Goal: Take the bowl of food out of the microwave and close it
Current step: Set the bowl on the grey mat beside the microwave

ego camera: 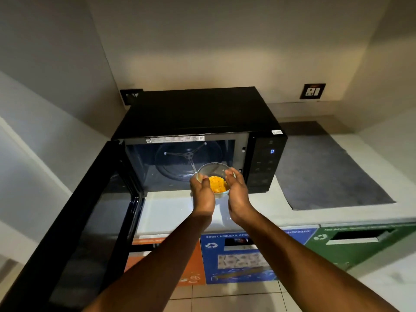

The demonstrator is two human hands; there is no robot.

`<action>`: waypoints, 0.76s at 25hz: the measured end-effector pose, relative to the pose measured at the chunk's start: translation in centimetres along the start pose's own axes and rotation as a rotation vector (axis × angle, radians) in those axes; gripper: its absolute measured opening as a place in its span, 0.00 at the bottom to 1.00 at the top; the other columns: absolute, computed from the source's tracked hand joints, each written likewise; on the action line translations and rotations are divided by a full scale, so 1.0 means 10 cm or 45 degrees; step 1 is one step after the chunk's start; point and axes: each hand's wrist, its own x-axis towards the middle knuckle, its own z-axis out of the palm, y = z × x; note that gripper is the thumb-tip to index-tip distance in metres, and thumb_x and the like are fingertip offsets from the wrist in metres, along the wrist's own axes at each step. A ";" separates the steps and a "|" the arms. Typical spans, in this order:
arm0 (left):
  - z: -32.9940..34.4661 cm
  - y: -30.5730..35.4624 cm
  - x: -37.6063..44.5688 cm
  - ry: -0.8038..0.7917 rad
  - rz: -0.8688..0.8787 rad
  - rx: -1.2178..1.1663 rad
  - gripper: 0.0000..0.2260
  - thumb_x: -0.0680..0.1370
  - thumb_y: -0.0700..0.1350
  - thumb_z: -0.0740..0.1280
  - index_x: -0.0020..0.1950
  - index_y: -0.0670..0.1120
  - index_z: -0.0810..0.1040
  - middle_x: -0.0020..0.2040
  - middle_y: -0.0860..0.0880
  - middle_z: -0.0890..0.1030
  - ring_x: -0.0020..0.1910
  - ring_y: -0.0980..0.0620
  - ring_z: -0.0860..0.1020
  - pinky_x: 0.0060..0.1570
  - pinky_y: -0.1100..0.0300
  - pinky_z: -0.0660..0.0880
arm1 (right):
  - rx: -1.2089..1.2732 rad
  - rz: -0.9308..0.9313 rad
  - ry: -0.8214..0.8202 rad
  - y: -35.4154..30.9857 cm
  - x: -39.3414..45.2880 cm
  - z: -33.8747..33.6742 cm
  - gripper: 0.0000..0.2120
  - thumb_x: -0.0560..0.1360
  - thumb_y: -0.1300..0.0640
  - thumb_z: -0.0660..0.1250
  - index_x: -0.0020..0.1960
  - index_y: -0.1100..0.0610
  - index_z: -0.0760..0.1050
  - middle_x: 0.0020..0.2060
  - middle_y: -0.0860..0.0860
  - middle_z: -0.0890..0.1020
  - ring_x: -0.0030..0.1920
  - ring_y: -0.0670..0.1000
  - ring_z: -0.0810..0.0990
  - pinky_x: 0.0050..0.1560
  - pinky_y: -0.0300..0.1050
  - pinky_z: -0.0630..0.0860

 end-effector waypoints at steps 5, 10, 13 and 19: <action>0.39 -0.15 -0.33 -0.036 -0.017 -0.011 0.19 0.85 0.49 0.54 0.77 0.51 0.59 0.72 0.42 0.72 0.65 0.46 0.74 0.61 0.54 0.71 | -0.003 -0.008 0.052 -0.02 -0.08 -0.49 0.20 0.84 0.48 0.58 0.75 0.48 0.66 0.65 0.52 0.76 0.62 0.53 0.79 0.57 0.46 0.80; 1.04 -0.37 -0.76 0.000 -0.039 -0.084 0.18 0.86 0.49 0.53 0.76 0.51 0.59 0.71 0.40 0.72 0.68 0.41 0.75 0.67 0.47 0.74 | 0.085 0.011 0.088 -0.05 -0.02 -1.20 0.15 0.83 0.49 0.61 0.69 0.46 0.70 0.66 0.55 0.77 0.64 0.57 0.79 0.65 0.56 0.78; 1.52 -0.49 -0.99 0.001 -0.080 -0.082 0.20 0.86 0.51 0.52 0.78 0.52 0.58 0.73 0.42 0.71 0.68 0.42 0.74 0.64 0.51 0.74 | 0.119 0.000 0.079 -0.11 0.10 -1.72 0.14 0.83 0.53 0.62 0.68 0.50 0.71 0.65 0.59 0.79 0.60 0.58 0.81 0.56 0.50 0.81; 2.41 -0.48 -1.09 -0.021 -0.090 -0.151 0.20 0.86 0.49 0.53 0.78 0.50 0.59 0.73 0.40 0.71 0.68 0.41 0.75 0.57 0.53 0.76 | 0.027 0.022 0.045 -0.43 0.49 -2.52 0.17 0.82 0.47 0.62 0.70 0.47 0.70 0.62 0.58 0.80 0.60 0.63 0.82 0.62 0.65 0.79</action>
